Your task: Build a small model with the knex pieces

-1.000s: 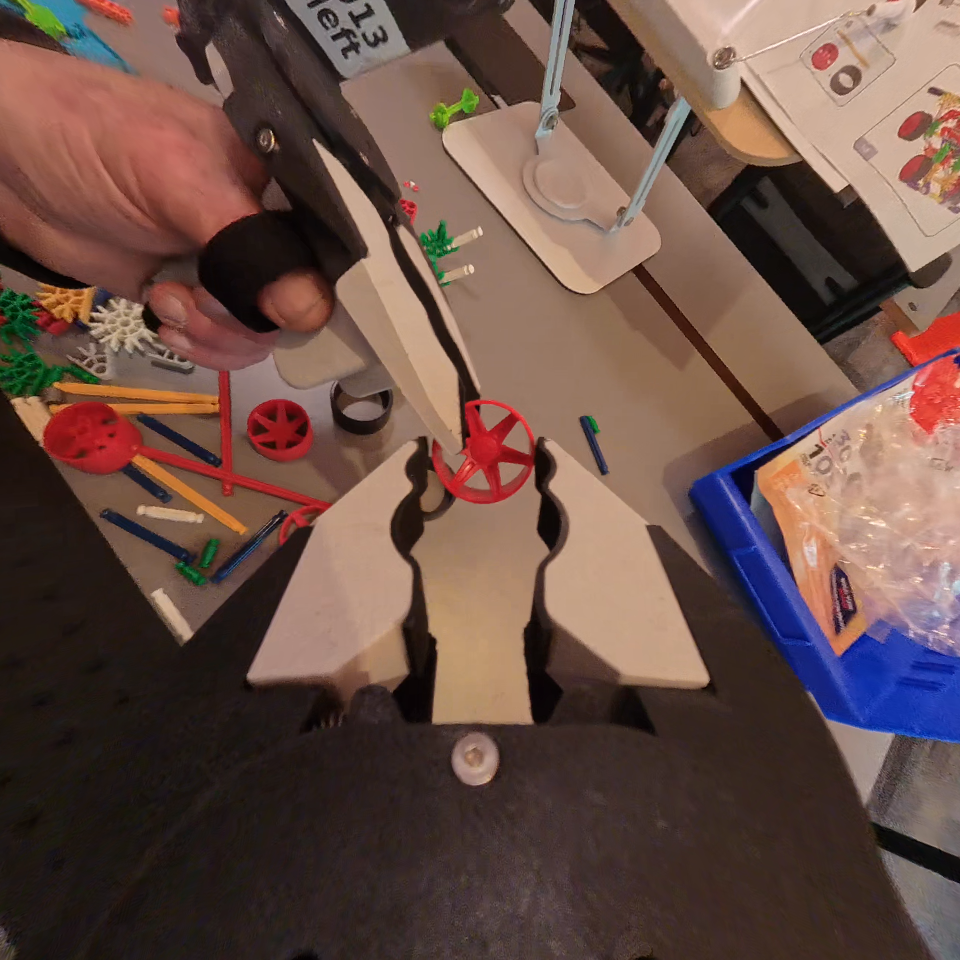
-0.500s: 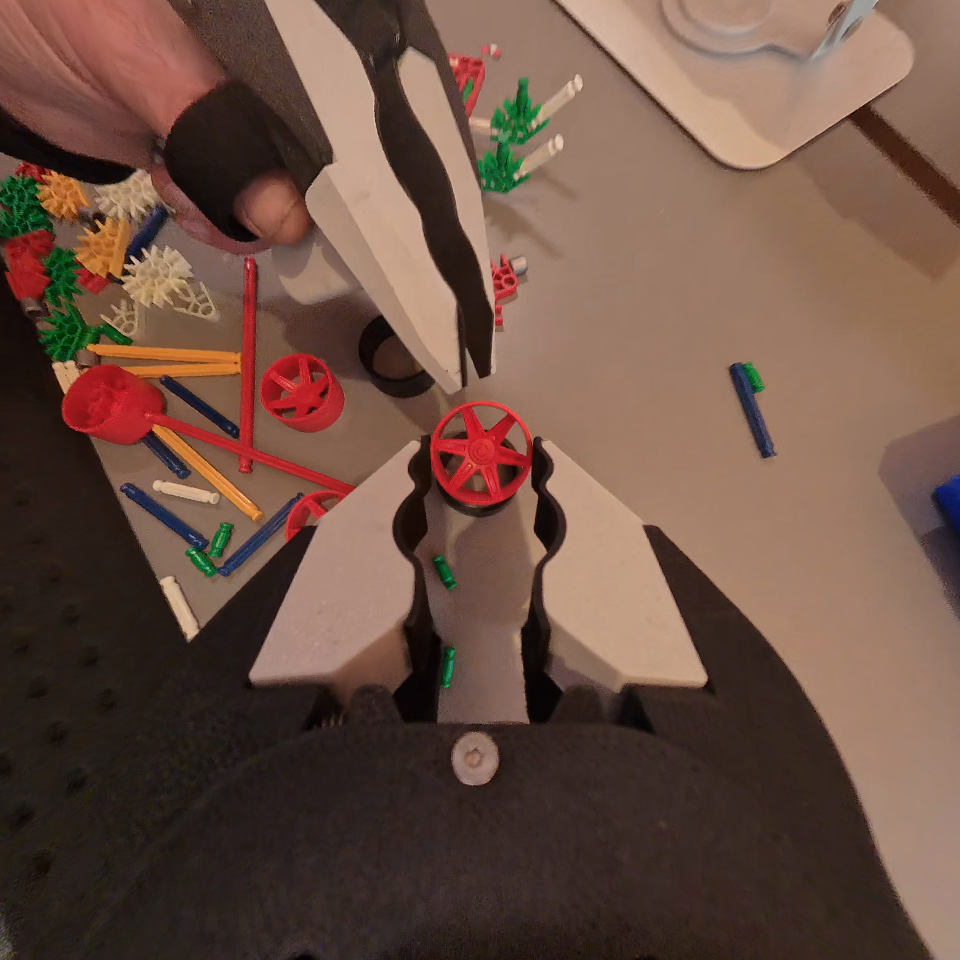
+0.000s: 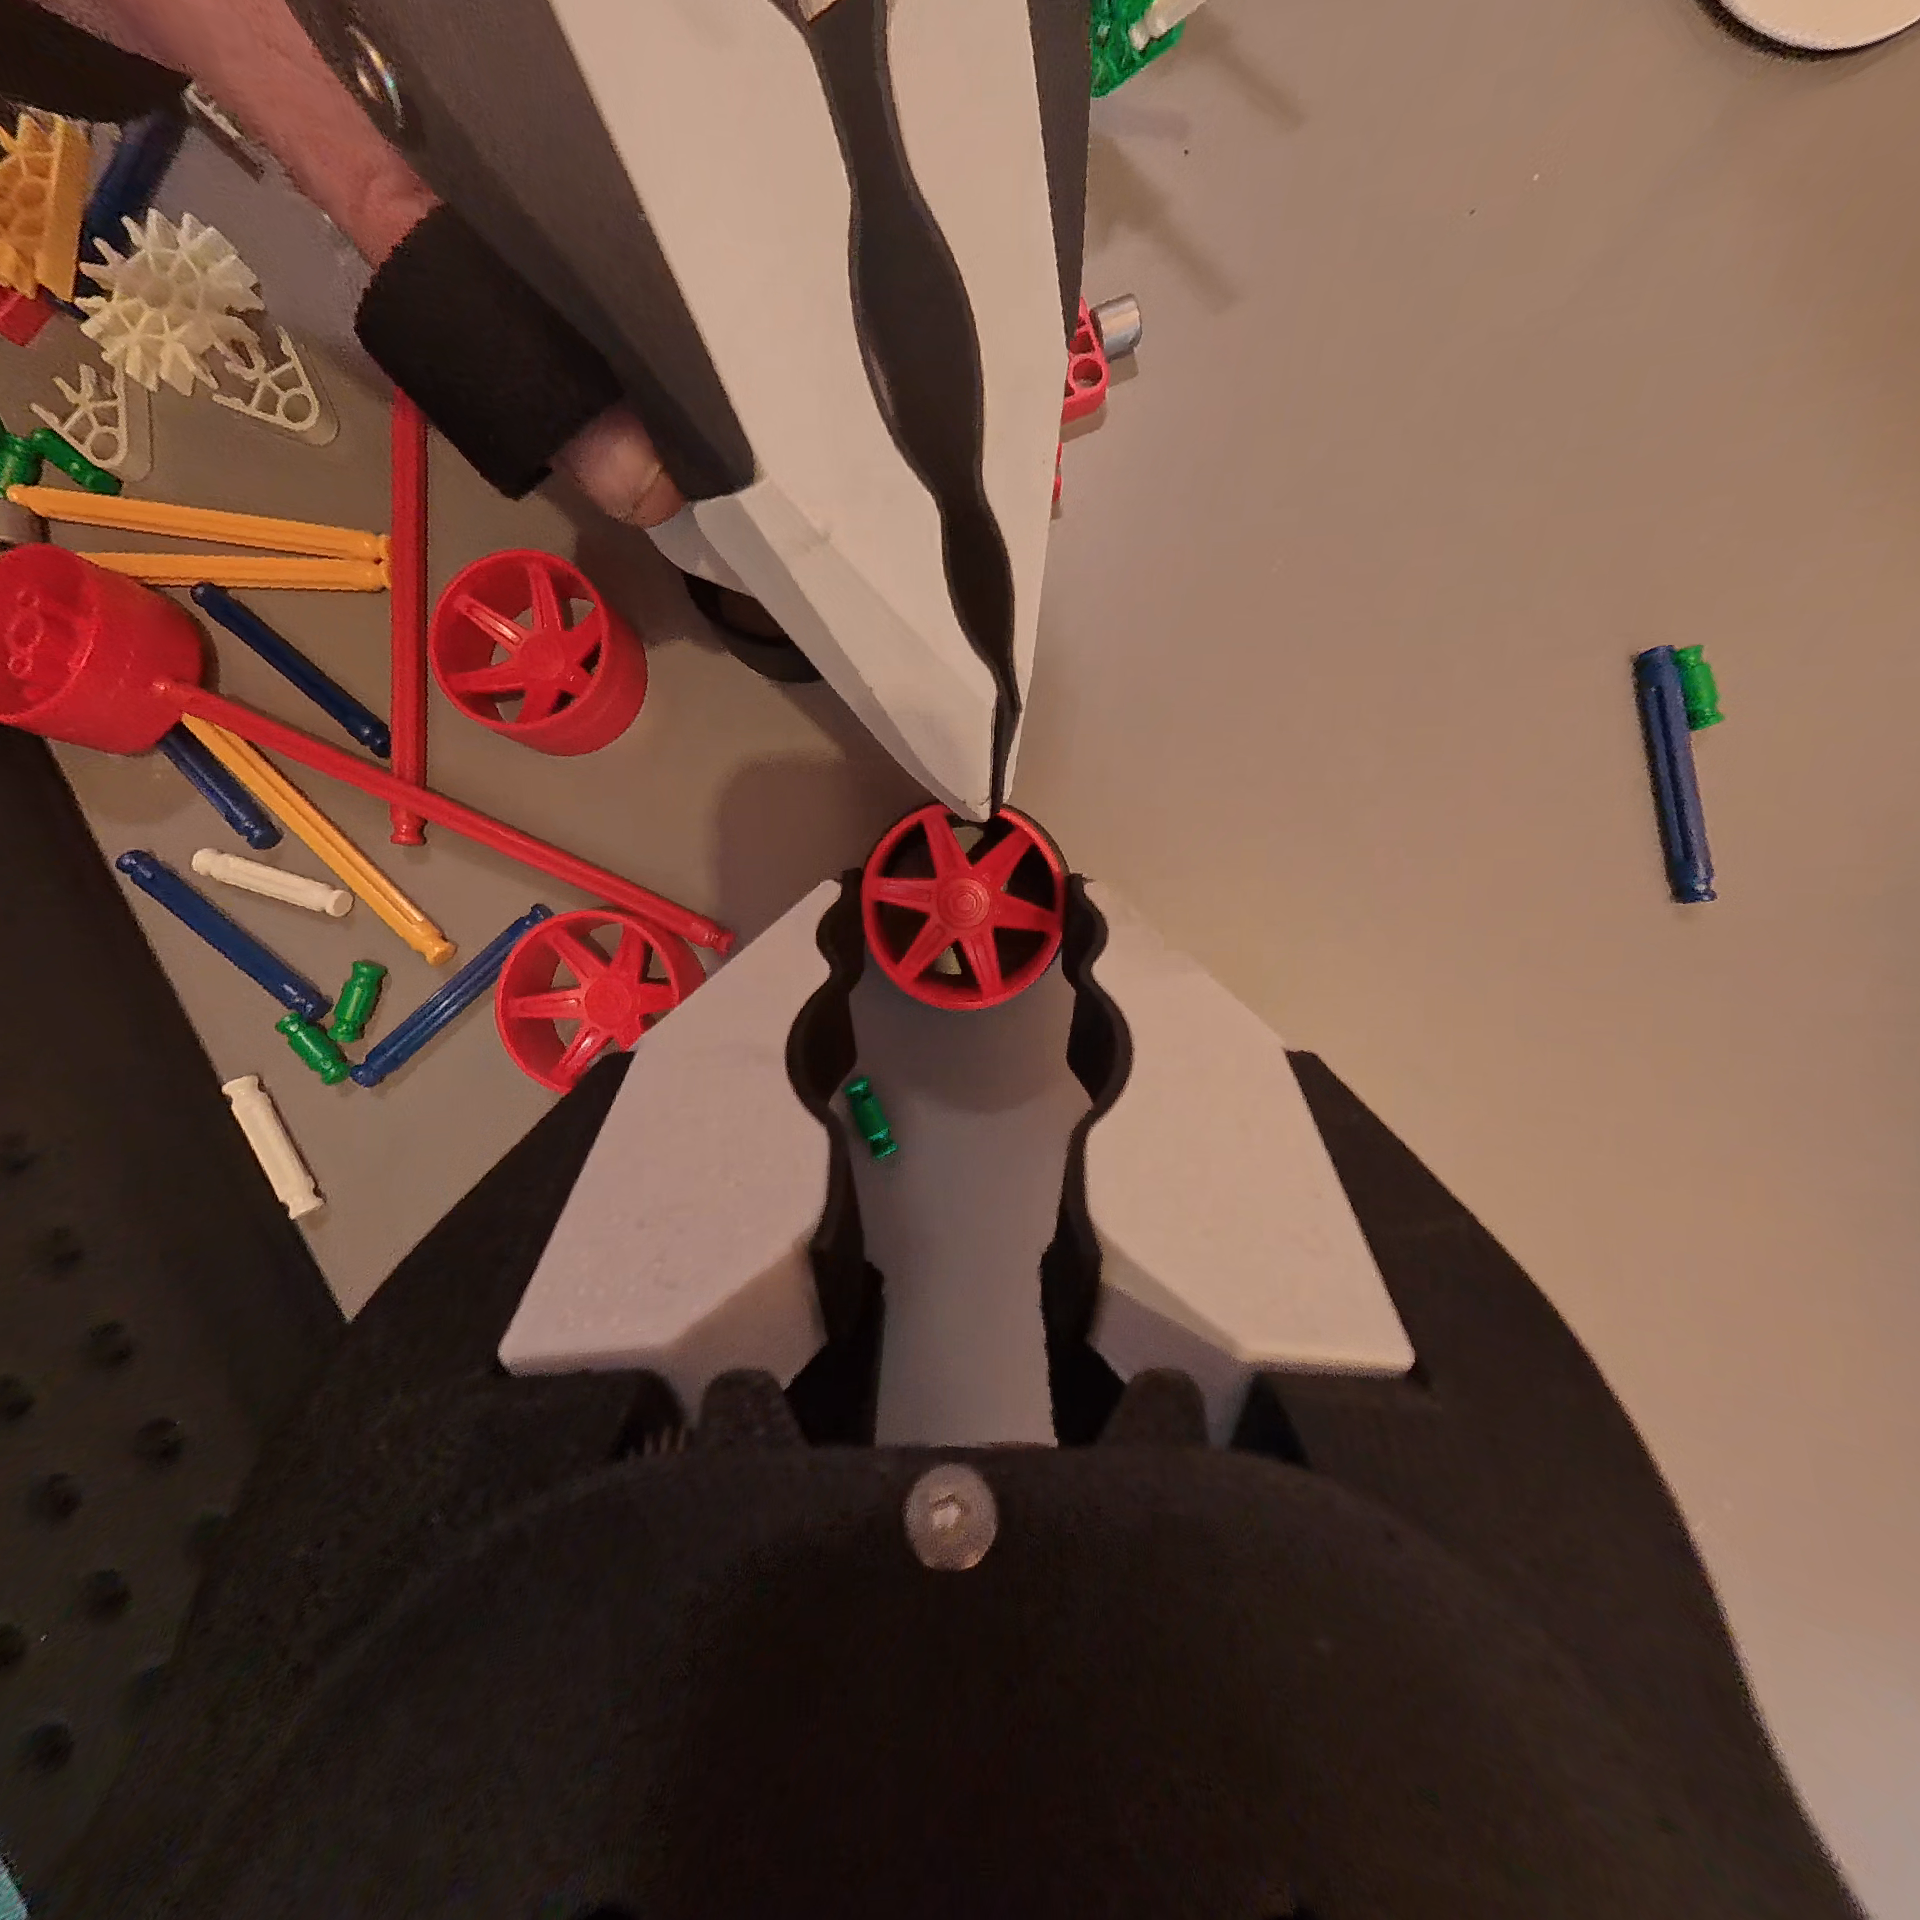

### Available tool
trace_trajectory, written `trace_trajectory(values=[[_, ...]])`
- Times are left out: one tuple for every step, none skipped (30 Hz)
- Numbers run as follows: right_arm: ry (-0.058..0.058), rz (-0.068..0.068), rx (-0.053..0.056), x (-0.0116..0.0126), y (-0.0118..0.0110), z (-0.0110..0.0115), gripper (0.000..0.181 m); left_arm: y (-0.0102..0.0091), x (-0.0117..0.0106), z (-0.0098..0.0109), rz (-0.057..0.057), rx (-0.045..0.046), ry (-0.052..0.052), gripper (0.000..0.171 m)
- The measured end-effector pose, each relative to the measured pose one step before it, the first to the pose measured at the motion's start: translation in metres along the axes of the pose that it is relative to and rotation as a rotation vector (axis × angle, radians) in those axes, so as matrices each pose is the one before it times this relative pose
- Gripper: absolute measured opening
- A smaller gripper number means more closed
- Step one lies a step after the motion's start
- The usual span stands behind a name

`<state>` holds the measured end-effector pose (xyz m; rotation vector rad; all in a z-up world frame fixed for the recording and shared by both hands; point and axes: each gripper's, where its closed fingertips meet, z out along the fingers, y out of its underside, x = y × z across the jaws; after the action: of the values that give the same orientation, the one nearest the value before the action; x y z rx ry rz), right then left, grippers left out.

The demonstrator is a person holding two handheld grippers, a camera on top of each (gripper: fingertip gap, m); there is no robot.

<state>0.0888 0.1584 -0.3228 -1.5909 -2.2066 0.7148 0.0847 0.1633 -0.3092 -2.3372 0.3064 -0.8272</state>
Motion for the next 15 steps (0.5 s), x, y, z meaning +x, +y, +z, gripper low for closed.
trace_trajectory(values=[[-0.0008, 0.0006, -0.0057, 0.00008, 0.00042, 0.00021, 0.035, 0.00004, -0.00046, 0.00074, 0.0132, -0.00438, -0.0098, 0.0], [-0.0015, 0.0005, -0.0062, 0.00005, 0.00016, 0.00004, 0.035, -0.00003, 0.00003, 0.00005, 0.0005, -0.00354, 0.0014, 0.0], [-0.0019, 0.0002, -0.0083, 0.00001, 0.00013, -0.00002, 0.035, 0.00008, -0.00014, 0.00022, -0.0038, -0.0016, 0.0045, 0.0], [-0.0007, -0.0014, -0.0076, -0.00002, 0.00015, 0.00019, 0.035, -0.00003, -0.00019, 0.00028, 0.0016, 0.00094, 0.0025, 0.0], [-0.0037, 0.0012, -0.0044, 0.00004, 0.00013, 0.0001, 0.035, 0.00029, -0.00018, 0.00015, 0.0063, -0.00103, -0.0015, 0.0], [-0.0055, 0.0038, -0.0022, 0.00002, 0.00017, 0.00013, 0.035, 0.00007, -0.00014, 0.00021, 0.006, -0.0004, -0.0049, 0.0], [-0.0003, 0.0013, -0.0034, -0.0001, 0.00018, 0.00007, 0.035, 0.00005, -0.00007, 0.00025, 0.0103, 0.00031, -0.0078, 0.0], [0.0038, -0.0045, -0.0016, -0.00012, 0.0001, 0.00013, 0.035, 0.00013, 0.00003, 0.00004, 0.0096, -0.00193, -0.0049, 0.0], [-0.0004, 0.0015, 0.0016, -0.00032, 0.00005, 0.00066, 0.034, 0.00053, 0.00001, 0.00012, 0.0066, -0.00398, -0.0052, 0.0], [0.0018, -0.0006, -0.0035, -0.00064, 0.00065, 0.00243, 0.034, 0.00291, -0.00155, 0.00096, 0.0073, -0.01904, -0.0146, 0.0], [0.0101, -0.0116, -0.0089, -0.00038, 0.00069, 0.00182, 0.035, 0.00466, -0.00214, 0.0021, 0.0199, -0.02162, -0.0197, 0.0], [0.0037, -0.0021, -0.0027, 0.00007, 0.00008, 0.00012, 0.034, 0.00002, 0.00003, -0.00001, 0.0008, 0.00891, -0.0065, 0.0], [-0.004, 0.0095, 0.0051, 0.0001, -0.00001, 0.00001, 0.035, -0.00061, -0.00008, -0.00001, 0.0018, 0.01073, -0.0121, 0.0], [-0.0022, 0.0075, 0.0055, -0.00001, 0.00019, -0.00001, 0.035, 0.00009, -0.00057, 0.00041, 0.0263, 0.00122, -0.0199, 0.0], [-0.0023, 0.0057, 0.0067, -0.00002, 0.00006, 0.00004, 0.035, 0.00013, 0.0, 0.00035, 0.0029, -0.00267, -0.0027, 0.0]])
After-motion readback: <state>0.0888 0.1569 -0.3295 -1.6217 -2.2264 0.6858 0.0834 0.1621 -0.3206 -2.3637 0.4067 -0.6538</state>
